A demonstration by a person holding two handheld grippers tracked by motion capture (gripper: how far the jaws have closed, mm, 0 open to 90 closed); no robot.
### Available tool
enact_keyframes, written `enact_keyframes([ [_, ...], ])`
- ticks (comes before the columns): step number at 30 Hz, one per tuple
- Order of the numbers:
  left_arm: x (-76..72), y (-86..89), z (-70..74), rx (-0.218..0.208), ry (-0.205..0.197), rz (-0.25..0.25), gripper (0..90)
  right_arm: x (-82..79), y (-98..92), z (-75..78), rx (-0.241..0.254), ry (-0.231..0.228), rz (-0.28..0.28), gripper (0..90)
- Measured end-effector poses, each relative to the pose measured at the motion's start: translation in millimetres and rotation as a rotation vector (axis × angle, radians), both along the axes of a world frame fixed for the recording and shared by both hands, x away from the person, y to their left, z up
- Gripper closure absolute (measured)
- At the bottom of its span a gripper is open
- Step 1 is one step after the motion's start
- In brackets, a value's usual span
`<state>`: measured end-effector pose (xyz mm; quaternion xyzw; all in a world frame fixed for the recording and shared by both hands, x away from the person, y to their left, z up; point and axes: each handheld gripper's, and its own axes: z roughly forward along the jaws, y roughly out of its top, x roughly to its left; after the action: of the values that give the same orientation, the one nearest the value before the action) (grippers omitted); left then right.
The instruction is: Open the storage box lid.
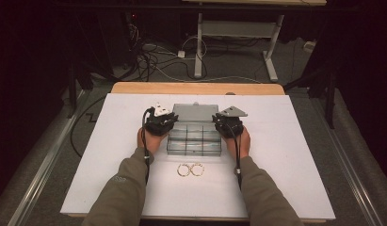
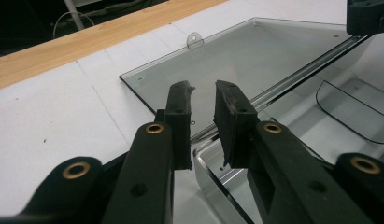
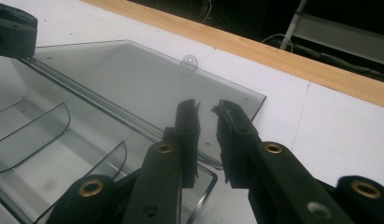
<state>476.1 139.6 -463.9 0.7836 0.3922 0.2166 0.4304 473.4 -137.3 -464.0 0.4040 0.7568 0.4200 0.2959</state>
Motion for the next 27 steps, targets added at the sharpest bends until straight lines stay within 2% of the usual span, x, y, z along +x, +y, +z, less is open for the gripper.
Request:
enact_keyframes([
  [4,-2.9,2.0,3.2,0.005,-0.009,-0.017,73.5,-1.4,-2.9,2.3,-0.003,-0.010,0.008,78.1],
  [7,-7.9,5.4,10.5,0.002,-0.040,-0.031,71.5,-6.0,-5.8,8.1,0.022,-0.035,0.028,78.4],
  [10,-13.5,9.8,20.0,-0.002,-0.068,-0.044,71.6,-13.0,-7.8,13.5,0.010,-0.063,0.054,78.5],
  [11,-15.4,10.9,23.0,-0.002,-0.072,-0.047,71.6,-15.8,-8.6,14.9,0.010,-0.060,0.059,79.3],
  [17,-33.7,13.5,39.6,0.050,-0.130,-0.082,69.3,-30.3,-18.8,27.0,0.012,-0.091,0.109,82.6],
  [21,-47.4,15.7,45.2,0.060,-0.155,-0.107,68.6,-41.5,-23.4,33.8,-0.004,-0.114,0.136,82.3],
  [23,-54.0,16.5,46.9,0.057,-0.162,-0.109,65.7,-47.3,-26.5,36.9,-0.005,-0.124,0.144,81.2],
  [26,-65.0,16.7,47.7,0.087,-0.183,-0.114,65.6,-56.2,-31.8,41.1,-0.004,-0.133,0.157,77.0],
  [27,-69.1,16.8,47.6,0.091,-0.192,-0.116,62.5,-60.0,-33.7,42.2,-0.003,-0.138,0.162,74.9],
])
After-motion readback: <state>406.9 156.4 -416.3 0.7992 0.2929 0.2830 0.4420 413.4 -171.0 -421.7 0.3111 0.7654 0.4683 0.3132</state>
